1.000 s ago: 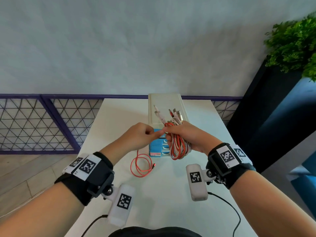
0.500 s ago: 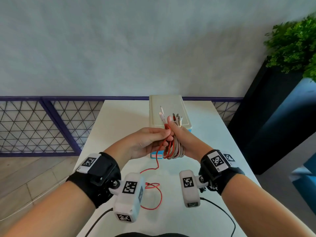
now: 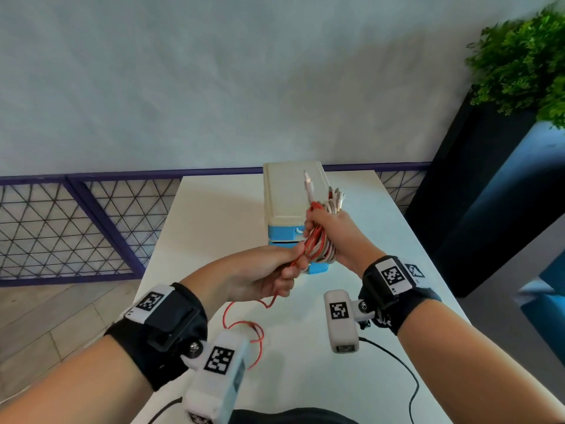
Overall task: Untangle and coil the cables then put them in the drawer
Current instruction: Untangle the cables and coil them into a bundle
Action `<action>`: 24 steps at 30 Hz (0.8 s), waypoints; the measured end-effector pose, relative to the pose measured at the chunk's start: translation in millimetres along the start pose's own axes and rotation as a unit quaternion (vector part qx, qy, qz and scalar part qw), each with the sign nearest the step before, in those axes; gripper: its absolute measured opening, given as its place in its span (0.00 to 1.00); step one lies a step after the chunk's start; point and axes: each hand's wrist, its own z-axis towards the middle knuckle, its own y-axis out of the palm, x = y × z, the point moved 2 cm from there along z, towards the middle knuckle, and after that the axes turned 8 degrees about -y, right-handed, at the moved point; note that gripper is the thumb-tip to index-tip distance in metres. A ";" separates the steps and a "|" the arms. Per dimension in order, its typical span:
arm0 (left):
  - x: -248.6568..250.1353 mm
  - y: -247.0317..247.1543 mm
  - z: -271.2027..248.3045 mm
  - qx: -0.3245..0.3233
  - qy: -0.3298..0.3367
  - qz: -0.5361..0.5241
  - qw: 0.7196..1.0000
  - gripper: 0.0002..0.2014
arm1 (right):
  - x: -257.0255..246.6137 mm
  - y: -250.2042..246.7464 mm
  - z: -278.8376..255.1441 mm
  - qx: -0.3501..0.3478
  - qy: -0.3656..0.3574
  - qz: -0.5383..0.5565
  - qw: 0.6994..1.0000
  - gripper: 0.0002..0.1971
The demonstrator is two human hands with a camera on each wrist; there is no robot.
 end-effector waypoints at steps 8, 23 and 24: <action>-33.5 -24.6 -10.6 -0.006 -0.075 0.323 0.943 0.15 | -28.0 -16.1 6.8 0.020 0.007 0.165 0.986 0.05; 33.2 -18.3 -9.0 0.351 0.215 0.391 0.823 0.10 | -21.7 9.0 -21.5 -0.228 0.031 -0.106 0.967 0.11; 33.5 -17.5 -8.8 0.361 0.205 0.384 0.825 0.10 | -20.8 8.5 -22.7 -0.230 0.035 -0.102 0.967 0.09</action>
